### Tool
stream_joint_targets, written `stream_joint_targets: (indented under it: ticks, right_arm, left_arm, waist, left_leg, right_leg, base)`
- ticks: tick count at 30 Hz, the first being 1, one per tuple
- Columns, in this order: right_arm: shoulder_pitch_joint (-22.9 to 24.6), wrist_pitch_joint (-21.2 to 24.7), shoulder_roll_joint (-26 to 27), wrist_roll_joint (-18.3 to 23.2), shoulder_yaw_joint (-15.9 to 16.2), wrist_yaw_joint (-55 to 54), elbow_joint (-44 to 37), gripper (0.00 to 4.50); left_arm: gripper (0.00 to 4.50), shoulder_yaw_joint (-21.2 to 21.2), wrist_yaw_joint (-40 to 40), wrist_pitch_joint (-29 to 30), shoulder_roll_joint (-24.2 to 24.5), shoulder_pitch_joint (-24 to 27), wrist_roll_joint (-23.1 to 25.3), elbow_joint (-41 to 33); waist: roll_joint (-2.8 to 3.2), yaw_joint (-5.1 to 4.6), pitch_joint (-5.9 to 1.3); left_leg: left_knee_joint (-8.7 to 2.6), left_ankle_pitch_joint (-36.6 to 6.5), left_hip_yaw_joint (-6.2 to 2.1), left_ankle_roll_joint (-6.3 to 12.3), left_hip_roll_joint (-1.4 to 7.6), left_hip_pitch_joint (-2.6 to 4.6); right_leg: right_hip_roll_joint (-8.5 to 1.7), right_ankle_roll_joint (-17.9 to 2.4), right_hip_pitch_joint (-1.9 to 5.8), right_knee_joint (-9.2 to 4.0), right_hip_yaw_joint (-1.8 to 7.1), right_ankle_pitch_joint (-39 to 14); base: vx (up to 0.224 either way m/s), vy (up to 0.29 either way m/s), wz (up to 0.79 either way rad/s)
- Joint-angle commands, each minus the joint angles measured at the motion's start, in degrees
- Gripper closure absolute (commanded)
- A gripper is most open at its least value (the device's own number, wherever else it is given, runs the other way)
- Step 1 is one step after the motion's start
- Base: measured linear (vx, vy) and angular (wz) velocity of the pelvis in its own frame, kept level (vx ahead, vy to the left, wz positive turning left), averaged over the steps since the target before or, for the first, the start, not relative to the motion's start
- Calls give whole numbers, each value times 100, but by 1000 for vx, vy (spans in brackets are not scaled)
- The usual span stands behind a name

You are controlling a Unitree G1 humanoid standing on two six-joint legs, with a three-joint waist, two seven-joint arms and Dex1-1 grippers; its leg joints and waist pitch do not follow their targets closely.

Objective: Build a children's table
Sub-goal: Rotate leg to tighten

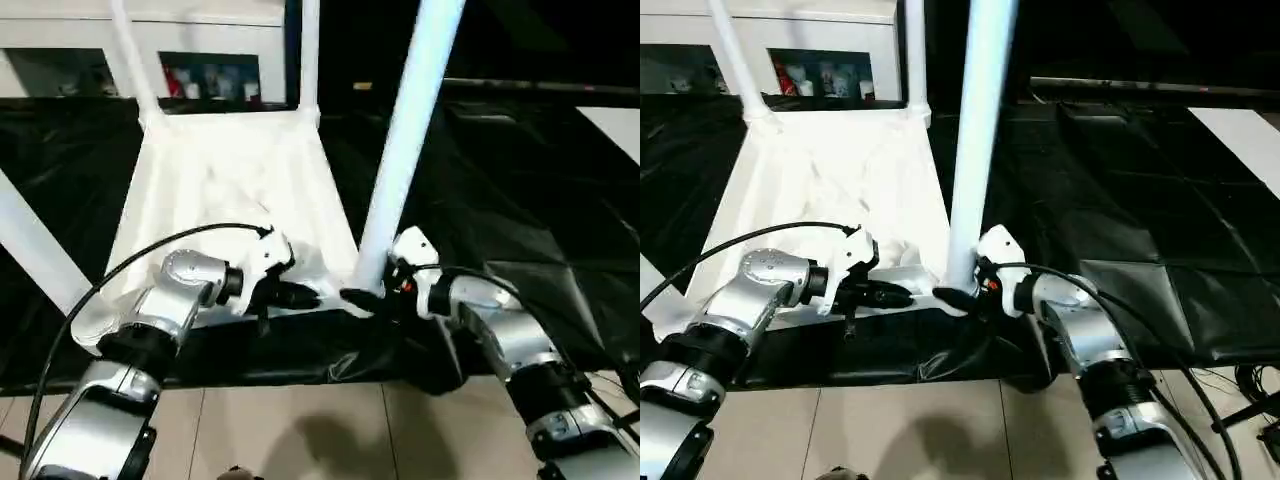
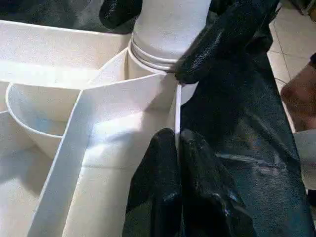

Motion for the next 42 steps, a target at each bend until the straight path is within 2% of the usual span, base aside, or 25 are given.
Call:
stream_joint_targets:
  ticks: [1, 6, 12, 15, 19, 20, 21, 23, 25, 28, 29, 30, 31, 32, 35, 36, 40, 41, 42]
  right_arm:
    - [53, 45, -80, -43, 20, 58, -76, 74]
    - [60, 119, -100, 11, 11, 108, -98, 129]
    - [120, 216, -33, 71, -67, 21, -107, 160]
    - [97, 280, 251, 18, -307, -759, 146, 174]
    - [19, 328, 592, -71, -549, -1747, 509, 176]
    - [-63, 446, 874, -36, -793, -2510, 771, 178]
    - [-81, 476, 928, -23, -842, -2654, 822, 178]
    - [-206, 437, 1103, -11, -997, -3232, 1057, 178]
    - [-320, 430, 1266, 30, -1134, -3641, 1251, 178]
    - [-434, 365, 1372, 28, -1208, -3894, 1416, 178]
    - [-669, 197, 1569, 4, -1310, -4246, 1723, 178]
    - [-669, 197, 1569, 4, -1310, -4246, 1723, 178]
    - [-755, 129, 1636, -24, -1331, -4370, 1828, 178]
    - [-856, 50, 1696, -51, -1301, -4366, 1944, 178]
    - [-871, -96, 1698, -104, -1184, -4132, 1937, 178]
    - [-842, -190, 1679, -129, -1124, -3992, 1880, 122]
    - [-699, -545, 1492, -149, -979, -3467, 1563, 102]
    - [-632, -647, 1310, -168, -952, -3258, 1380, 71]
    - [-632, -647, 1310, -168, -952, -3258, 1380, 63]
  left_arm:
    - [450, 90, -208, -42, -143, 26, -313, -153]
    - [450, 94, -155, 69, -106, 77, -322, -287]
    - [450, 109, -84, 134, -126, 110, -294, -345]
    - [450, 187, 661, 4, -310, -54, -53, 39]
    - [450, 235, 1488, -113, -568, -270, 174, 461]
    - [450, 248, 1971, -40, -788, -425, 267, 700]
    - [450, 252, 2053, -20, -832, -453, 279, 739]
    - [450, 260, 2530, 39, -1021, -607, 369, 955]
    - [450, 274, 3037, 99, -1210, -744, 445, 1147]
    - [450, 288, 3303, 72, -1337, -852, 478, 1312]
    - [450, 295, 3712, -17, -1578, -1028, 546, 1590]
    - [450, 295, 3712, -17, -1578, -1028, 546, 1590]
    - [450, 287, 3825, -45, -1662, -1085, 571, 1679]
    - [450, 256, 3838, -145, -1714, -1117, 599, 1742]
    - [450, 238, 3721, -262, -1691, -1098, 598, 1744]
    - [450, 211, 3609, -325, -1660, -1074, 605, 1721]
    - [450, 127, 3226, -624, -1521, -987, 623, 1668]
    - [450, 91, 3077, -813, -1439, -972, 639, 1718]
    - [450, 91, 3077, -813, -1439, -972, 639, 1718]
  waist:
    - [-58, -25, -354]
    - [-59, -22, -364]
    - [-56, -25, -368]
    - [-60, -43, -360]
    - [-70, -67, -348]
    - [-63, -77, -340]
    - [-67, -73, -343]
    - [-56, -78, -351]
    - [-44, -76, -361]
    - [-42, -60, -382]
    - [-39, -65, -390]
    - [-37, -64, -390]
    - [-39, -47, -396]
    - [-41, -49, -399]
    - [-54, -41, -394]
    - [-51, -33, -397]
    - [-55, -36, -384]
    - [-65, -62, -380]
    - [-65, -63, -374]
  left_leg:
    - [-380, -1126, -51, 218, 156, 145]
    - [-362, -951, -47, 309, 151, 138]
    - [-359, -950, -48, 296, 150, 147]
    - [-362, -940, -47, 275, 144, 142]
    - [-388, -1250, -59, 53, 129, 164]
    - [-394, -1271, -55, 18, 124, 168]
    - [-398, -1292, -61, -17, 126, 176]
    - [-405, -1311, -74, -80, 125, 168]
    - [-400, -1281, -69, -82, 128, 184]
    - [-383, -1084, -65, 11, 115, 164]
    - [-372, -1008, -56, 45, 104, 160]
    - [-376, -979, -65, 32, 102, 155]
    - [-365, -951, -53, 76, 108, 170]
    - [-365, -876, -62, 123, 104, 142]
    - [-356, -838, -58, 244, 99, 138]
    - [-354, -869, -58, 255, 103, 145]
    - [-368, -1015, -74, 281, 115, 127]
    - [-372, -1034, -76, 279, 106, 114]
    - [-372, -1069, -72, 278, 109, 122]
  right_leg:
    - [-261, -1386, 235, -361, 186, -568]
    - [-250, -1426, 239, -338, 180, -351]
    - [-244, -1425, 240, -339, 179, -376]
    - [-248, -1420, 226, -346, 186, -363]
    - [-260, -1272, 217, -416, 192, -975]
    - [-262, -1230, 197, -430, 203, -1076]
    - [-261, -1203, 202, -439, 199, -1127]
    - [-261, -1126, 205, -443, 193, -1168]
    - [-258, -1150, 195, -438, 196, -1038]
    - [-243, -1188, 229, -399, 187, -579]
    - [-245, -1229, 223, -392, 188, -436]
    - [-240, -1241, 239, -381, 183, -402]
    - [-245, -1265, 239, -382, 184, -306]
    - [-248, -1281, 263, -365, 177, -194]
    - [-250, -1289, 275, -367, 171, -124]
    - [-256, -1291, 271, -374, 170, -165]
    - [-265, -1230, 279, -398, 166, -403]
    - [-258, -1221, 287, -404, 162, -455]
    - [-255, -1208, 279, -417, 162, -512]
  base:
    - [0, 0, 0]
    - [0, 0, 0]
    - [0, 0, 0]
    - [0, 0, 0]
    - [0, 0, 0]
    - [0, 0, 0]
    - [0, 0, 0]
    - [0, 0, 0]
    - [0, 0, 0]
    - [0, 0, 0]
    - [0, 0, 0]
    - [0, 0, 0]
    - [0, 0, 0]
    - [0, 0, 0]
    - [0, 0, 0]
    - [0, 0, 0]
    - [0, 0, 0]
    - [0, 0, 0]
    - [0, 0, 0]
